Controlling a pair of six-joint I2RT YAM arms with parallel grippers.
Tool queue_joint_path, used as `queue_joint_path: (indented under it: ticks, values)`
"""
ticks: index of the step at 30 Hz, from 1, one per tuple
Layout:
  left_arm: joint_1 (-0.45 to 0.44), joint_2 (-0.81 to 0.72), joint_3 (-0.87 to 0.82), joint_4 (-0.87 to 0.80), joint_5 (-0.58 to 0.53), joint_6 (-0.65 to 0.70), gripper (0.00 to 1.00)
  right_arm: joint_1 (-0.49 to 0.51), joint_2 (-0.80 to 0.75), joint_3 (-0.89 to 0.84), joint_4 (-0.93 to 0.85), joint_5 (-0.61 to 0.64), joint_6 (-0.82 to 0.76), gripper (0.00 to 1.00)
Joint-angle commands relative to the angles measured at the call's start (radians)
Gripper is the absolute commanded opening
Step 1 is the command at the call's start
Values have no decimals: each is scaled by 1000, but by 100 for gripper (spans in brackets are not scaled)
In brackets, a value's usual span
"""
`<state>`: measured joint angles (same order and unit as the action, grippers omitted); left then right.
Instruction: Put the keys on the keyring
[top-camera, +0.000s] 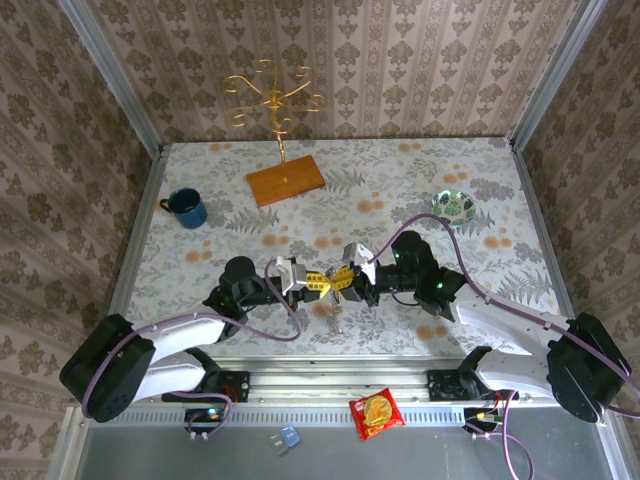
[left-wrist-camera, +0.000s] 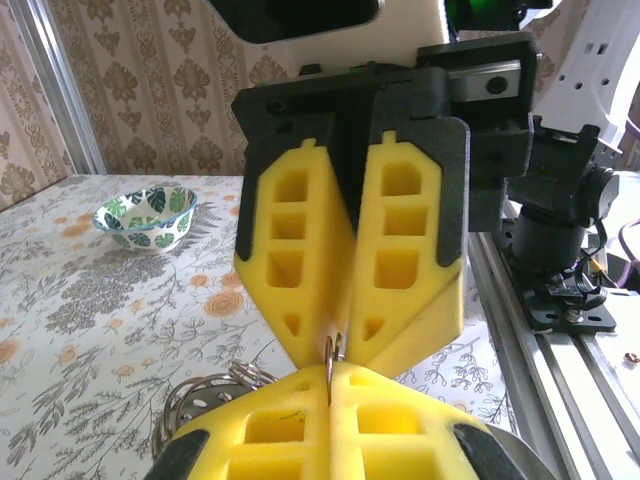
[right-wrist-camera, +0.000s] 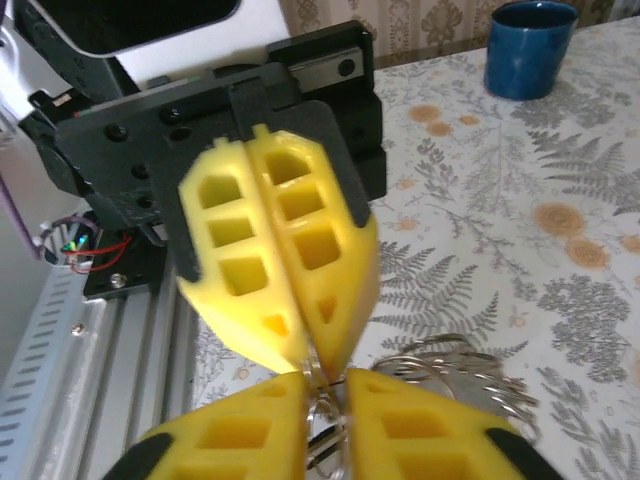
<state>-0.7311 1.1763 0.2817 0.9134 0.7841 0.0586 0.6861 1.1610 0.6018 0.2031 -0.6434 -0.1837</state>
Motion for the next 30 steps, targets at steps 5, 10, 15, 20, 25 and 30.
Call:
queue_joint_path:
  ticks: [5,10,15,20,25,30]
  values:
    - [-8,-18,-4,33,-19,-6,17,7,-4,51,-83,25,-88,0]
    - [-11,-109,66,-336,-59,168,34,11,-9,173,-386,81,-256,0]
    - [-12,-135,142,-571,-54,289,32,40,52,304,-614,133,-386,0]
    - [-12,-121,169,-587,-43,307,27,76,117,421,-766,174,-470,0]
    - [-12,-101,190,-576,-23,309,17,116,151,489,-818,175,-505,0]
    - [-13,-93,191,-540,-11,294,6,145,167,510,-813,175,-496,0]
